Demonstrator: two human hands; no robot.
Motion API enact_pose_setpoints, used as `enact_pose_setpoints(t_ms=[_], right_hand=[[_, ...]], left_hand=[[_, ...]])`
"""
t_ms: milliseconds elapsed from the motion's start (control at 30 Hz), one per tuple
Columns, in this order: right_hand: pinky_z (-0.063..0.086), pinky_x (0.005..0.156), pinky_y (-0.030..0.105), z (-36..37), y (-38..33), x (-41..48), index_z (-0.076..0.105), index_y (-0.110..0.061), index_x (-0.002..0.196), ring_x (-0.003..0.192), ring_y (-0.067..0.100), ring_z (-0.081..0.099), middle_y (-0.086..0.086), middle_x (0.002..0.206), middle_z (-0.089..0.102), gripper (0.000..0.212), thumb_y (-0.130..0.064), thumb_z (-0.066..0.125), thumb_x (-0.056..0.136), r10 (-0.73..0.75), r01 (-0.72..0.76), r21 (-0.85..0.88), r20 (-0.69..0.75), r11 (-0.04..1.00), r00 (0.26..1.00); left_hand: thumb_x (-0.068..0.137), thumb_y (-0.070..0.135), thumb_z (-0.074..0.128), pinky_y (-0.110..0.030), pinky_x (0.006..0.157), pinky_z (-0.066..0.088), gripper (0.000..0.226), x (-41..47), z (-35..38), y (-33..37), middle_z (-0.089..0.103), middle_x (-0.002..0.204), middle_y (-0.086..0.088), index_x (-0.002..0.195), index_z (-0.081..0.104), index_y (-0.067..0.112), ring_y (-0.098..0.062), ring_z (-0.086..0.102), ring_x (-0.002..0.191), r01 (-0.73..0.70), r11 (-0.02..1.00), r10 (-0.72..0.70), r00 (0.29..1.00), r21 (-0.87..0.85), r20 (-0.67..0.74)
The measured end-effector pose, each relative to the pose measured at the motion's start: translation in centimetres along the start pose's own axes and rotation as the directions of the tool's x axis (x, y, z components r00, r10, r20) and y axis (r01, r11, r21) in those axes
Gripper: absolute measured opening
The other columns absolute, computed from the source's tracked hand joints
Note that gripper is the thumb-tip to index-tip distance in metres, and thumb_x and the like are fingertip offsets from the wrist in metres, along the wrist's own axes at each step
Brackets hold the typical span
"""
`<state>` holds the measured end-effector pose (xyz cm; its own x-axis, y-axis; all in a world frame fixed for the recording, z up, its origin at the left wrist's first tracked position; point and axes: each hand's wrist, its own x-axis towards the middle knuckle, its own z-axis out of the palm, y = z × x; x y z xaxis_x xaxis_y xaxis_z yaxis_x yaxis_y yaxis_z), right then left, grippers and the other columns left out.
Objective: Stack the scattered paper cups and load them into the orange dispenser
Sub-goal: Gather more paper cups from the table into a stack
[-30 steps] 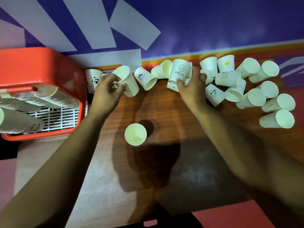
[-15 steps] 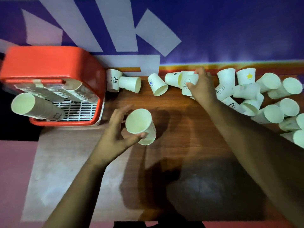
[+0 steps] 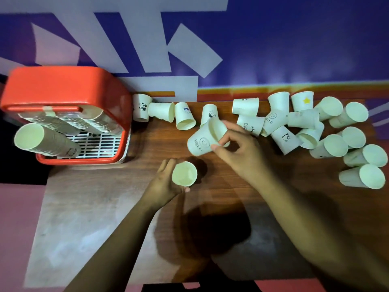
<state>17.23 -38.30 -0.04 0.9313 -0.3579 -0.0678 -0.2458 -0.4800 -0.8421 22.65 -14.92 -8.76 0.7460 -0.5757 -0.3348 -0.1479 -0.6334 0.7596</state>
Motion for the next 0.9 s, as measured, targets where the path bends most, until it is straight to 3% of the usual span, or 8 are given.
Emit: enact_pose_setpoints(t_ms=[100,167,267,333,433,633,767,900], right_hand=[[0.042,0.099,0.026,1.1,-0.9,-0.9,0.062,-0.022,0.085,0.119,0.002,0.052,-0.013,0.125,0.055,0.02,-0.025,0.079,0.075,-0.011,0.007,0.039,0.113,0.999,0.994],[0.046,0.099,0.033,1.8,-1.3,-1.3,0.057,-0.035,0.114,0.117,0.003,0.052,-0.017,0.126,0.053,0.048,-0.031,0.082,0.073,0.058,-0.062,0.011,0.203,0.998,0.977],[0.038,0.102,0.023,3.1,-1.5,-1.9,0.039,-0.035,0.143,0.122,-0.003,0.043,-0.017,0.139,0.043,0.084,-0.037,0.084,0.072,0.095,-0.068,-0.102,0.292,0.992,0.952],[0.034,0.103,0.02,4.3,-1.2,-2.2,0.038,-0.026,0.147,0.125,0.0,0.039,-0.015,0.141,0.039,0.087,-0.041,0.083,0.073,0.073,-0.01,-0.197,0.313,0.98,0.947],[0.036,0.107,0.031,6.4,-0.5,-2.5,0.045,-0.019,0.141,0.126,0.014,0.041,-0.006,0.135,0.043,0.085,-0.044,0.083,0.069,0.028,0.083,-0.321,0.327,0.943,0.945],[0.036,0.109,0.043,9.5,1.9,-3.7,0.036,-0.027,0.144,0.132,0.026,0.035,0.002,0.14,0.033,0.094,-0.049,0.083,0.066,0.084,0.083,-0.457,0.334,0.886,0.939],[0.038,0.11,0.049,8.1,2.6,-4.2,0.018,-0.037,0.15,0.143,0.026,0.03,0.004,0.155,0.021,0.098,-0.064,0.07,0.072,0.185,-0.141,-0.24,0.169,0.96,0.968],[0.048,0.1,0.047,4.7,4.8,-3.2,0.027,-0.026,0.149,0.135,0.029,0.043,0.01,0.152,0.029,0.075,-0.062,0.051,0.088,0.263,-0.281,-0.269,-0.101,0.921,0.959]], left_hand=[[0.067,0.02,0.093,-0.029,0.093,0.045,0.084,0.3,-0.7,-0.9,0.045,0.13,0.009,0.133,0.041,0.032,-0.012,0.047,0.12,0.029,0.998,-0.023,0.995,-0.049,0.1],[0.071,0.018,0.092,-0.035,0.106,0.044,0.104,0.5,-2.3,-2.3,0.039,0.148,0.004,0.153,0.029,0.023,-0.013,0.042,0.134,0.077,0.995,-0.068,0.987,-0.058,0.149],[0.079,0.014,0.085,-0.035,0.095,0.049,0.086,1.5,-5.7,-3.8,0.05,0.142,-0.011,0.151,0.037,0.018,-0.023,0.051,0.127,0.086,0.996,-0.088,0.995,0.033,0.052],[0.083,0.012,0.081,-0.032,0.091,0.047,0.071,2.8,-7.7,-3.8,0.055,0.134,-0.014,0.145,0.046,0.015,-0.022,0.054,0.119,0.07,0.994,-0.071,0.997,0.078,0.009],[0.086,0.018,0.078,-0.036,0.093,0.049,0.055,5.3,-9.5,-2.8,0.059,0.125,-0.01,0.136,0.054,0.014,-0.023,0.058,0.112,0.065,0.993,-0.062,0.998,0.1,-0.027],[0.094,0.038,0.068,-0.035,0.092,0.049,0.043,10.0,-8.7,0.6,0.064,0.124,-0.009,0.125,0.059,0.01,-0.023,0.062,0.112,0.114,0.992,-0.107,0.986,0.047,-0.127],[0.093,0.057,0.059,-0.032,0.091,0.041,0.068,13.6,-6.6,2.7,0.057,0.136,-0.013,0.137,0.049,0.006,-0.03,0.056,0.124,0.223,0.974,-0.22,0.97,0.021,-0.102],[0.089,0.069,0.056,-0.041,0.098,0.045,0.09,16.9,-3.9,3.9,0.051,0.145,-0.019,0.146,0.036,0.001,-0.035,0.053,0.129,0.4,0.916,-0.4,0.912,-0.016,-0.093]])
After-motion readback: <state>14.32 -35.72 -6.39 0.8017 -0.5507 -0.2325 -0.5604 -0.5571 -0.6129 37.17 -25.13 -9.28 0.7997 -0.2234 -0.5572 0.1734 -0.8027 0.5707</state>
